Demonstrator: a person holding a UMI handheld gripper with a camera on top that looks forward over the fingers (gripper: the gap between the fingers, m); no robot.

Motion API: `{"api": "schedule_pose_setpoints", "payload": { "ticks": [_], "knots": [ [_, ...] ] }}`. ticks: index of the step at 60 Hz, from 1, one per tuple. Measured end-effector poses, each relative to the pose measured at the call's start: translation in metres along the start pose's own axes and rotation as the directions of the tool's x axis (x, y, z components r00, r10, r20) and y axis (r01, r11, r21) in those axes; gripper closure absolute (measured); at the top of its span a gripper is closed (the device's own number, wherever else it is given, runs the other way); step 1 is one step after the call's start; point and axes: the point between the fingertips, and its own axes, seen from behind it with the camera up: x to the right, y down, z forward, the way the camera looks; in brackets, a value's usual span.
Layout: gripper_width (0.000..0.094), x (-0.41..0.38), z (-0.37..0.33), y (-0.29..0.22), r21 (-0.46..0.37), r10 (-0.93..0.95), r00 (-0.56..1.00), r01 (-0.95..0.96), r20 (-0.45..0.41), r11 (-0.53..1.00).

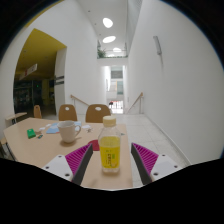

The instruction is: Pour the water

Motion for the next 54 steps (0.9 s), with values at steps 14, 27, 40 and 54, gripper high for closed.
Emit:
{"api": "schedule_pose_setpoints", "payload": {
  "ticks": [14,27,40,54],
  "knots": [
    [0.0092,-0.016,0.088,-0.006,0.047,0.067,0.997,-0.065,-0.038,0.997],
    [0.0461,-0.023,0.099,-0.007,0.089,0.086,0.995,-0.082,-0.040,0.993],
    [0.0583,-0.022,0.105,-0.010,0.061,-0.075,0.988,0.084,-0.136,0.995],
    [0.0584,-0.053,0.155,-0.126,-0.080,-0.768,0.530,0.803,-0.358,0.591]
  ]
}}
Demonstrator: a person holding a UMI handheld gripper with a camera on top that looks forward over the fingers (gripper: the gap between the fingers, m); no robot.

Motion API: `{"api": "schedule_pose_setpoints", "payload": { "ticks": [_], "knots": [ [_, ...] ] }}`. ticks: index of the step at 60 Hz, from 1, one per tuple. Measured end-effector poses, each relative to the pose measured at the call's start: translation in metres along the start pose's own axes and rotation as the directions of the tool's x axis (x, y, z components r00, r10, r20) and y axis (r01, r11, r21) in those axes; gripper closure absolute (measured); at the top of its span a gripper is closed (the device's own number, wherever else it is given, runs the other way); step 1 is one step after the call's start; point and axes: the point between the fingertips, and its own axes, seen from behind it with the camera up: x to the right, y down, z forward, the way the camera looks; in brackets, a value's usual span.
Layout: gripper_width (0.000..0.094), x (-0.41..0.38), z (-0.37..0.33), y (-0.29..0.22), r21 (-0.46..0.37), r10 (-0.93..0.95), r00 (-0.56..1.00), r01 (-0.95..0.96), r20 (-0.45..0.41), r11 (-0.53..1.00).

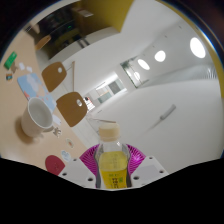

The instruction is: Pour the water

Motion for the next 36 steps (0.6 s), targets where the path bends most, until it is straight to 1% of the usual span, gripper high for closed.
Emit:
{"api": "schedule_pose_setpoints", "payload": {
  "ticks": [4,7,11,16,18,20,23,24,25,26,27,31,32,33,34,36],
  "knots": [
    [0.0586,-0.011,0.017,-0.045,0.042,-0.309,0.950,0.311,-0.048,0.949],
    [0.0585,-0.014,0.024,-0.066,0.067,-0.531,0.844,0.535,-0.073,0.842],
    [0.0583,-0.049,0.032,-0.087,0.089,-0.729,0.677,0.736,-0.101,0.671],
    [0.0583,-0.080,0.035,-0.095,0.104,-0.895,0.427,0.904,-0.129,0.416],
    [0.0584,-0.075,0.032,-0.095,0.107,-0.928,0.349,0.936,-0.132,0.337],
    [0.0583,-0.082,0.032,-0.091,0.107,-0.948,0.292,0.954,-0.125,0.280],
    [0.0583,-0.089,0.032,-0.086,0.112,-0.960,0.258,0.963,-0.106,0.246],
    [0.0583,-0.088,0.027,-0.069,0.110,-0.965,0.239,0.967,-0.103,0.228],
    [0.0583,-0.088,0.026,-0.074,0.107,-0.966,0.241,0.967,-0.098,0.230],
    [0.0583,-0.082,0.036,-0.074,0.140,-0.968,0.239,0.964,-0.071,0.228],
    [0.0581,-0.080,0.036,-0.073,0.140,-0.967,0.246,0.962,-0.066,0.235],
    [0.0583,-0.067,0.032,-0.077,0.145,-0.941,0.329,0.937,-0.072,0.317],
    [0.0583,-0.061,0.031,-0.080,0.144,-0.928,0.366,0.924,-0.076,0.353],
    [0.0583,-0.058,0.012,-0.079,0.115,-0.905,0.411,0.909,-0.105,0.400],
    [0.0584,-0.054,0.026,-0.081,0.124,-0.878,0.468,0.882,-0.098,0.456],
    [0.0584,-0.032,0.023,-0.083,0.121,-0.796,0.597,0.801,-0.096,0.586]
  ]
}}
